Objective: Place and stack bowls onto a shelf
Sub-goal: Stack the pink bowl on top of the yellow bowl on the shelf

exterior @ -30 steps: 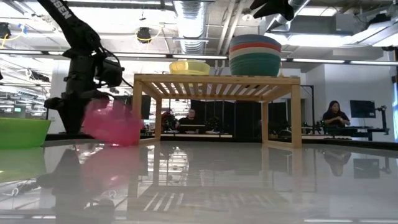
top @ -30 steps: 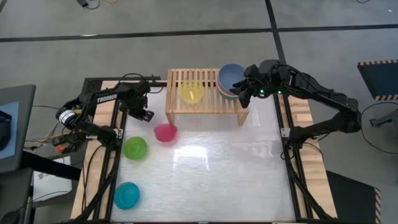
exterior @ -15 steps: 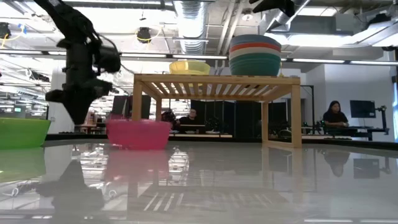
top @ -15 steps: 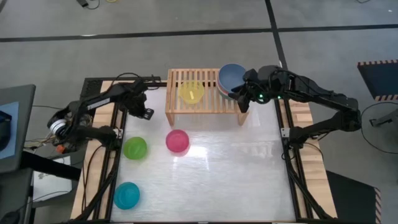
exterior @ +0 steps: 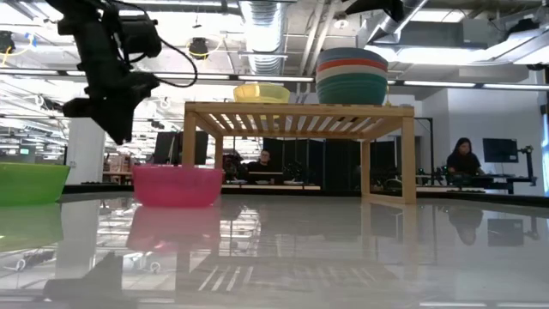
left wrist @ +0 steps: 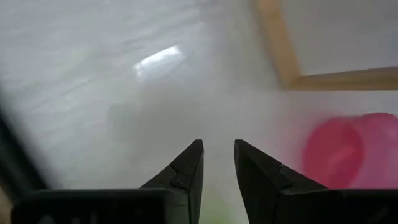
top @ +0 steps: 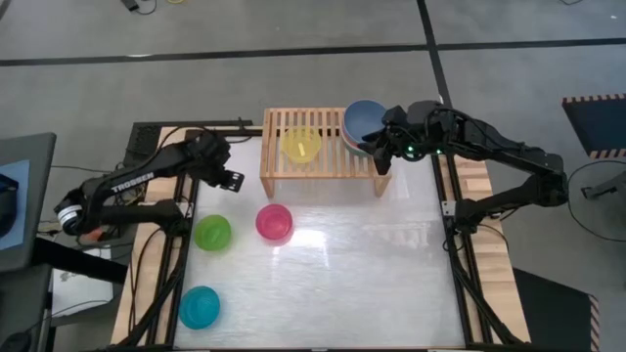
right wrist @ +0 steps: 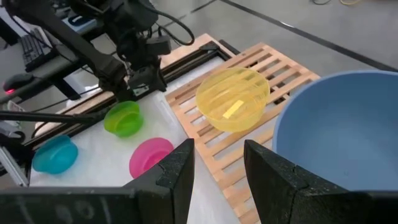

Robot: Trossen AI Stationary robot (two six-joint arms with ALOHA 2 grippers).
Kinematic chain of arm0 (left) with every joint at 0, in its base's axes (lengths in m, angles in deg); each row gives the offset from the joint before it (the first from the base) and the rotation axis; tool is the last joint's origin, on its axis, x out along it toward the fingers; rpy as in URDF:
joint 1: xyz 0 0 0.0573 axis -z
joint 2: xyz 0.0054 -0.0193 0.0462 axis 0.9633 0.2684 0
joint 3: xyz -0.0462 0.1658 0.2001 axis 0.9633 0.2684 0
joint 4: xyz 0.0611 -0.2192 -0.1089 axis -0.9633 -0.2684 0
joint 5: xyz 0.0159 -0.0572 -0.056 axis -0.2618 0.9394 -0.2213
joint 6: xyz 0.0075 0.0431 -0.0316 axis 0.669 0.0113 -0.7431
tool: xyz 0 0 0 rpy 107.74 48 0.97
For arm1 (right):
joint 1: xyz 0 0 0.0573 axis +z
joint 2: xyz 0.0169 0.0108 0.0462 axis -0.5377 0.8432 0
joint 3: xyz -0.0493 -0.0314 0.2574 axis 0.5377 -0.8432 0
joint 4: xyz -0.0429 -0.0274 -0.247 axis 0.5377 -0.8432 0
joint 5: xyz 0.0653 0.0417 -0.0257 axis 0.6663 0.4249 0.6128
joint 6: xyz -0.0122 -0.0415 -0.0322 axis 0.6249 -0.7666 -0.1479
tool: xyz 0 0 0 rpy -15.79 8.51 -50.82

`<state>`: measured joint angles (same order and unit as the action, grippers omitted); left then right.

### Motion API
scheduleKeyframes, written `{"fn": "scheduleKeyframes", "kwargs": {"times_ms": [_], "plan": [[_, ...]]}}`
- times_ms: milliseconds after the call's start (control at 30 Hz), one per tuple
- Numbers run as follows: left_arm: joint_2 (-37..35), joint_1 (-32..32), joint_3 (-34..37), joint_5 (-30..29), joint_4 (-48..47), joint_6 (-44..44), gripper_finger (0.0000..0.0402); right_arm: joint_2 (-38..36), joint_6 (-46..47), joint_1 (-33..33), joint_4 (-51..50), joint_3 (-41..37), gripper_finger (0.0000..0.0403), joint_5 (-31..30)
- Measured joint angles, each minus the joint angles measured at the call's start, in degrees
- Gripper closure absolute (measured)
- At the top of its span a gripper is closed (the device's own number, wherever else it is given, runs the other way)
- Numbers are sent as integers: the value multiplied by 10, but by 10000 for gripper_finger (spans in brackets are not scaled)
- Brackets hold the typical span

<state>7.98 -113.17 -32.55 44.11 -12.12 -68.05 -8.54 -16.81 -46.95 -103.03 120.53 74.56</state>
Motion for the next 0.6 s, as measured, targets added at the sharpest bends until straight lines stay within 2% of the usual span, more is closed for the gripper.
{"fn": "scheduleKeyframes", "kwargs": {"times_ms": [133, 333, 600], "plan": [[2, 61, 0, -7, 41, -44, 326, 0, -1, 1, 0, 0, 239, 0], [32, 167, 0, -71, 129, -109, 326, 0, -2, 1, -7, 0, 239, 0], [97, 268, 0, -88, 125, -175, 326, 0, -3, 1, -21, 0, 239, 0]]}}
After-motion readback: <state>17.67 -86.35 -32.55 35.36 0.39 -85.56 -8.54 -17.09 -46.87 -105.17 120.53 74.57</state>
